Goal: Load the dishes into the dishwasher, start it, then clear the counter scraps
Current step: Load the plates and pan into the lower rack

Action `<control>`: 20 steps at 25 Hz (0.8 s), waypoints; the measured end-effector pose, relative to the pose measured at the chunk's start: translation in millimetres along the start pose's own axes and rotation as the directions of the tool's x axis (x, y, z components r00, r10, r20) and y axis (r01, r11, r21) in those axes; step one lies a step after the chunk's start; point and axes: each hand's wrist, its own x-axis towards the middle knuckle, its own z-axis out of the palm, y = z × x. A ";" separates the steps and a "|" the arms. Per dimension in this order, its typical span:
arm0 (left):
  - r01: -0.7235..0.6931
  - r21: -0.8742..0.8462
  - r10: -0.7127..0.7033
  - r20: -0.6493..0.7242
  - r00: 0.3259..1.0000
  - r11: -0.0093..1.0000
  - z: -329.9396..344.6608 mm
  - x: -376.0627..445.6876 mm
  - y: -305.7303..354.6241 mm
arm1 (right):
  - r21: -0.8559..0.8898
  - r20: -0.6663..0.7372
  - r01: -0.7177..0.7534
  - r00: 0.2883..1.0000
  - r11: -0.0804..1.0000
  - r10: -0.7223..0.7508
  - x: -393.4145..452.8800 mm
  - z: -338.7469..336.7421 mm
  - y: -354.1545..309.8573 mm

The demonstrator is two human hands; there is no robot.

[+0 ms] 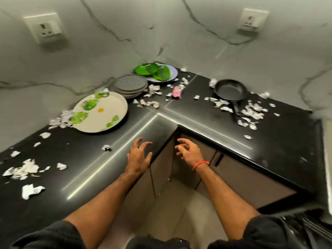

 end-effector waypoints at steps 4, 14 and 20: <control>0.106 -0.033 -0.109 -0.116 0.987 0.994 -45.8 22.4 -47.7 | 0.064 0.120 0.014 0.993 0.998 -0.021 40.4 71.8 -36.3; 0.384 -0.264 -0.449 -0.262 0.854 0.885 -66.7 54.9 -96.3 | 0.228 0.396 -0.255 0.906 0.940 0.150 158.5 171.4 -74.7; 0.423 -0.324 -0.529 -0.413 0.741 0.846 -80.5 75.2 -94.7 | 0.243 0.566 -0.483 0.775 0.841 0.282 217.9 224.3 -101.0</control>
